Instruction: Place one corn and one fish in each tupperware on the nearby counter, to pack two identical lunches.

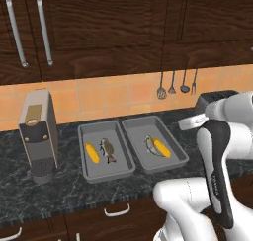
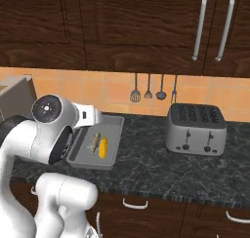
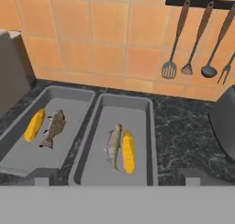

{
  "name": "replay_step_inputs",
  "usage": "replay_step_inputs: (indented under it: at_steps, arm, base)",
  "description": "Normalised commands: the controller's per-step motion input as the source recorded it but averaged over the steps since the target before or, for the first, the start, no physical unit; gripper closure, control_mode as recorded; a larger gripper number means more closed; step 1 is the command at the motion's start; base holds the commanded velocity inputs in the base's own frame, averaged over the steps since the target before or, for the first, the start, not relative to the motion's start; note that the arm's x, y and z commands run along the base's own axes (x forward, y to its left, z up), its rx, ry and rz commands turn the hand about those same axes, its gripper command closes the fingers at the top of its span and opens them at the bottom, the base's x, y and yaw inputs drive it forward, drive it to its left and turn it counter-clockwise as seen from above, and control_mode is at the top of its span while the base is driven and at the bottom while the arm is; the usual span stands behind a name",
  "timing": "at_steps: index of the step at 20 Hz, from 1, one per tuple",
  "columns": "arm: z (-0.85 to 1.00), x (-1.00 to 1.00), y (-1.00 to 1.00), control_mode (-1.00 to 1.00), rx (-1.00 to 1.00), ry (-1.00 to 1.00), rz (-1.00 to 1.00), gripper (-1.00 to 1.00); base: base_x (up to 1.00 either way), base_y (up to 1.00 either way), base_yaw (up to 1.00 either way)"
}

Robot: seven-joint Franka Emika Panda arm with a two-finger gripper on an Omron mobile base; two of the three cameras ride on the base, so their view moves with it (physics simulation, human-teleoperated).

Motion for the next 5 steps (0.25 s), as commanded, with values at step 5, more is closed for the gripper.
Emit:
replay_step_inputs:
  at_steps: [5]
  arm:
    - [-0.05, -0.91, -0.06, -1.00, 0.08, -0.08, -0.01, -1.00]
  base:
    - [0.00, 0.00, 0.00]
